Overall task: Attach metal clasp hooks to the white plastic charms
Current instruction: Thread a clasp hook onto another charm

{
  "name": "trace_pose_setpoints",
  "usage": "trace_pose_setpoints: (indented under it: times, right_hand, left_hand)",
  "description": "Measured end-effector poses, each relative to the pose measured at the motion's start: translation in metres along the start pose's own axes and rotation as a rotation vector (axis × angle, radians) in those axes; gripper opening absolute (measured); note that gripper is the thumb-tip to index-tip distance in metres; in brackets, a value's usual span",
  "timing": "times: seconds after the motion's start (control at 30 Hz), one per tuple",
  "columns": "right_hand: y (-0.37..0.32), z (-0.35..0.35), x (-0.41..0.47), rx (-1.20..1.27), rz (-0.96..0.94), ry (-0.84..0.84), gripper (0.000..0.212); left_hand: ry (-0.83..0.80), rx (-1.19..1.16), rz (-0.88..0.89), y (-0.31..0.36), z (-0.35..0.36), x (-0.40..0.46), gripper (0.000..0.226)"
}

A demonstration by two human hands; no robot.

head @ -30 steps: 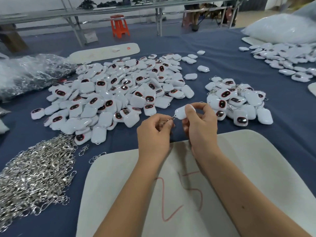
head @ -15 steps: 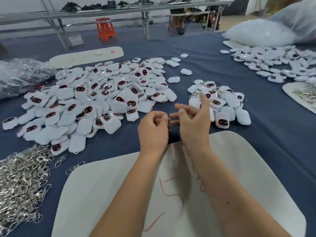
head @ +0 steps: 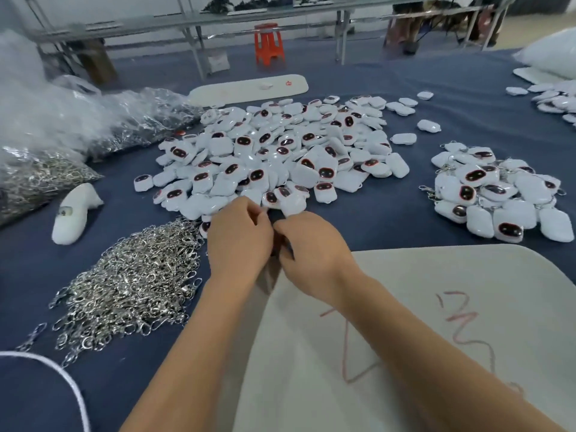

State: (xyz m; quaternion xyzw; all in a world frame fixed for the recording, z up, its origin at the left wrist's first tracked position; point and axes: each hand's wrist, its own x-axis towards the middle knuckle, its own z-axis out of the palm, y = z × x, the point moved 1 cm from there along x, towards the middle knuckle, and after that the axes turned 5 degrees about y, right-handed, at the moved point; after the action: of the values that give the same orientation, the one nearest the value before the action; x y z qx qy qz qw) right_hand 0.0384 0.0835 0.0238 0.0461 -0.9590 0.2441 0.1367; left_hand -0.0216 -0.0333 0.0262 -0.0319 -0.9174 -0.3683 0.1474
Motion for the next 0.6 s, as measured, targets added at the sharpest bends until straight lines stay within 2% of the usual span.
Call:
trace_pose_setpoints:
  times: [0.1,0.27,0.43,0.53,0.6]
  right_hand:
    - [-0.035,0.017,0.016,-0.08,0.009,-0.084,0.01]
    - [-0.072,0.04,0.033,-0.152,0.092,-0.185,0.04]
    - [-0.08,0.048,0.038,-0.133,0.115,-0.266,0.041]
    - [-0.074,0.047,0.032,-0.066,0.132,-0.216,0.033]
    - [-0.063,0.041,0.031,0.111,0.198,-0.067,0.018]
  left_hand:
    - [0.048,0.138,-0.063,-0.028,-0.029,0.006,0.005]
    - [0.001,0.194,-0.133,-0.059,-0.057,0.01,0.021]
    - [-0.025,0.103,-0.114,-0.062,-0.057,0.011,0.024]
    - [-0.005,0.013,-0.113,-0.057,-0.054,0.01,0.022]
    - [-0.009,0.036,-0.082,-0.054,-0.052,0.006,0.03]
